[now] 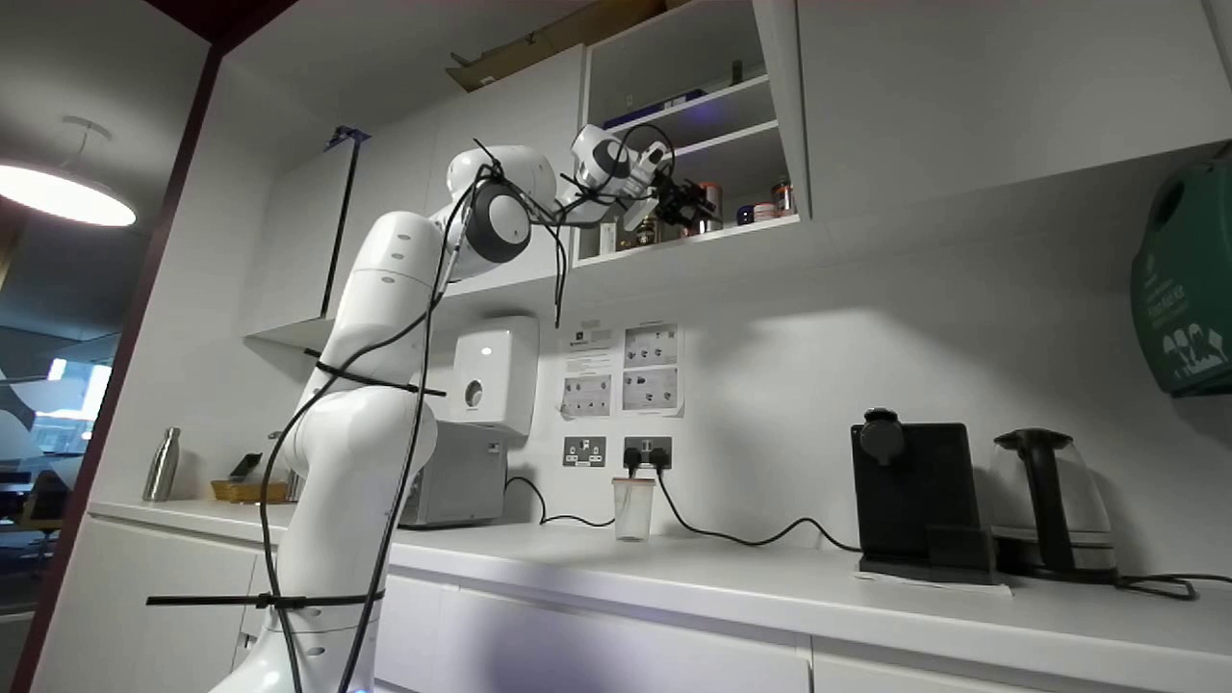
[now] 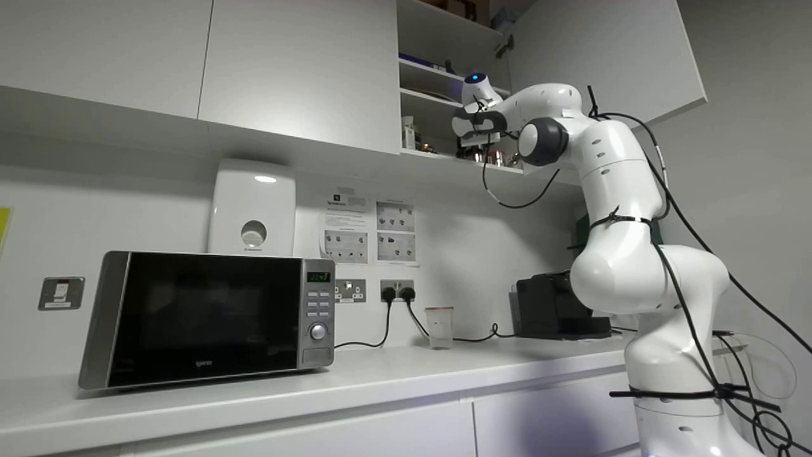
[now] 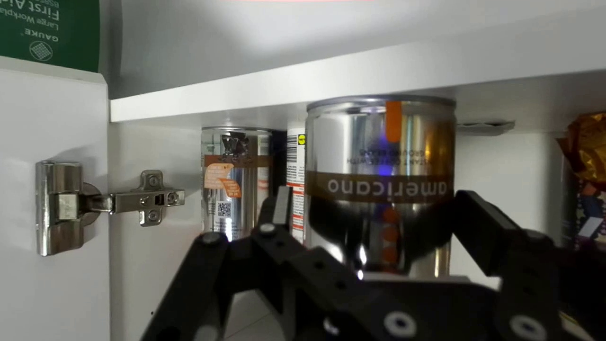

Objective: Remove the object from the shelve and put it on the base top

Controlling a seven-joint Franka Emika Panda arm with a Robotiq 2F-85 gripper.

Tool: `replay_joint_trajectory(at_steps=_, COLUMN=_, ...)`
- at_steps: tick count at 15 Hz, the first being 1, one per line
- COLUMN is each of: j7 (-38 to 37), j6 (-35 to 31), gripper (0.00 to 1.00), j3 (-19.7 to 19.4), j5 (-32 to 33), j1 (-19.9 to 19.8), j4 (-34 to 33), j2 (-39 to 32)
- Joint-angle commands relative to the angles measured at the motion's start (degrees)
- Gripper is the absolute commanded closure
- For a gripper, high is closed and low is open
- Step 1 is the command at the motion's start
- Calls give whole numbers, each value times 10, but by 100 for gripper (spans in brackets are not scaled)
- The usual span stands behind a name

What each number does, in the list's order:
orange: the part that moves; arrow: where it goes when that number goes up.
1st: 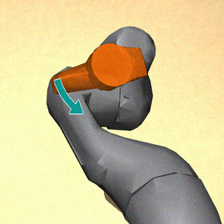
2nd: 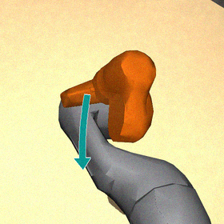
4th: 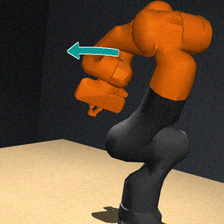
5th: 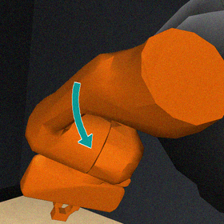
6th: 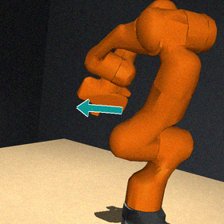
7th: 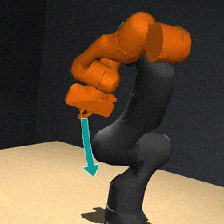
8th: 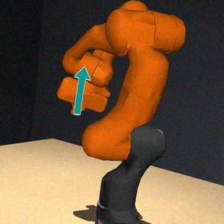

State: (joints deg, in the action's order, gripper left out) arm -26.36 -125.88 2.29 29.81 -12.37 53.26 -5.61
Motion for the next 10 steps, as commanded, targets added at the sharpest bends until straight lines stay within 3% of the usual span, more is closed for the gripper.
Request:
replay_joint_trajectory(at_steps=1, j7=-7, j6=17, gripper=41, j3=-2, j5=6, j1=2, j4=-45, j2=-22)
replay_joint_trajectory(at_steps=2, j7=-6, j6=17, gripper=49, j3=-2, j5=6, j1=1, j4=-45, j2=-22)
replay_joint_trajectory(at_steps=10, j7=-6, j6=15, gripper=51, j3=-1, j5=6, j1=2, j4=-45, j2=-15)
